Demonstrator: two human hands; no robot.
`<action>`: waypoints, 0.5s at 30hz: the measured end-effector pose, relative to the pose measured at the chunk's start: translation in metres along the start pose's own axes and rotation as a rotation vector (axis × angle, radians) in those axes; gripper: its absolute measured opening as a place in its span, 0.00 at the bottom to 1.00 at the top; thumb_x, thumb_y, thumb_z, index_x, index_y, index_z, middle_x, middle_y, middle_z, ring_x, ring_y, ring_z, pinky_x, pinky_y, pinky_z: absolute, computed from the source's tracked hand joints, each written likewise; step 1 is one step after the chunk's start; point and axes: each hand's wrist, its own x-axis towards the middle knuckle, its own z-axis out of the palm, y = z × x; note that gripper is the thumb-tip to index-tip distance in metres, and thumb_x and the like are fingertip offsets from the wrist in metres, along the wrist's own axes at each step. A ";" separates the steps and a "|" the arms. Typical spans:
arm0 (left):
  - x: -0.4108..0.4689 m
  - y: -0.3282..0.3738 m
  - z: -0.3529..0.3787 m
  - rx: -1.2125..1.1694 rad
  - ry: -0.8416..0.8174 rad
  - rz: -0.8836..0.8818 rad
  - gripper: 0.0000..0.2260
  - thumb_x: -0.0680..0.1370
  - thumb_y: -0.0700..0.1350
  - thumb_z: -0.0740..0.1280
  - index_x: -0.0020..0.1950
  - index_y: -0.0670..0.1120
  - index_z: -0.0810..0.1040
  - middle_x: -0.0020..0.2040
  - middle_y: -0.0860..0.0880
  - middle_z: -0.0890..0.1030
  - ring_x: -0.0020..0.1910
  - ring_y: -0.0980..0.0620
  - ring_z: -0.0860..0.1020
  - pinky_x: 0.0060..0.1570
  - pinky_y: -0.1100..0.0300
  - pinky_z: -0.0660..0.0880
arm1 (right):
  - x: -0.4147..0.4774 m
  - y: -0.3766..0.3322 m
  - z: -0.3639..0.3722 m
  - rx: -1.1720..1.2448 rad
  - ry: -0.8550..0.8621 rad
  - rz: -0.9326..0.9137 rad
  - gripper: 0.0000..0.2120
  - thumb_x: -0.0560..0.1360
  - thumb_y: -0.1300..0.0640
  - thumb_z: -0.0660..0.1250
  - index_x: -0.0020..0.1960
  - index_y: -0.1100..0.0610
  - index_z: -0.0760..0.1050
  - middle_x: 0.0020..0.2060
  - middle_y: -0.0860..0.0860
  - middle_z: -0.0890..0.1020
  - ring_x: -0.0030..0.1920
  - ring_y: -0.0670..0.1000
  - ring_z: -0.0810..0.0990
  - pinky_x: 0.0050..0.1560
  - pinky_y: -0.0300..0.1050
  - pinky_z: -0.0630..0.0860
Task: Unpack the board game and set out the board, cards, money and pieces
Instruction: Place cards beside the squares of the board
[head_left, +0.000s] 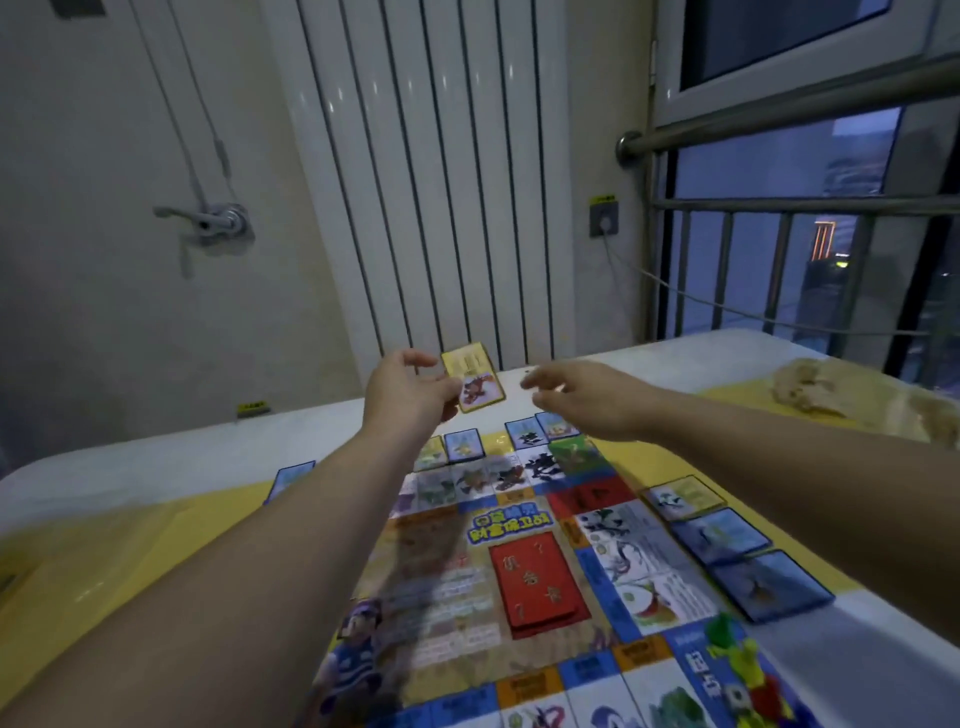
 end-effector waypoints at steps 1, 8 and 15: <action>0.008 -0.005 0.004 0.057 -0.016 0.006 0.11 0.74 0.33 0.69 0.41 0.46 0.70 0.42 0.42 0.77 0.38 0.47 0.78 0.47 0.50 0.80 | 0.006 0.011 0.005 -0.125 -0.072 -0.002 0.18 0.82 0.54 0.53 0.70 0.57 0.68 0.67 0.55 0.72 0.65 0.54 0.71 0.61 0.44 0.66; 0.051 -0.044 0.029 0.437 -0.059 0.068 0.08 0.76 0.37 0.68 0.39 0.47 0.81 0.48 0.45 0.82 0.48 0.49 0.79 0.52 0.57 0.76 | 0.047 0.049 0.051 -0.312 -0.323 0.103 0.22 0.84 0.53 0.44 0.76 0.57 0.56 0.76 0.53 0.55 0.76 0.56 0.49 0.73 0.51 0.51; 0.066 -0.063 0.049 0.596 -0.064 0.091 0.06 0.76 0.38 0.68 0.51 0.43 0.83 0.54 0.45 0.82 0.54 0.49 0.78 0.49 0.62 0.71 | 0.058 0.073 0.059 -0.509 -0.422 0.124 0.26 0.81 0.41 0.41 0.77 0.44 0.44 0.77 0.49 0.43 0.77 0.56 0.43 0.72 0.66 0.47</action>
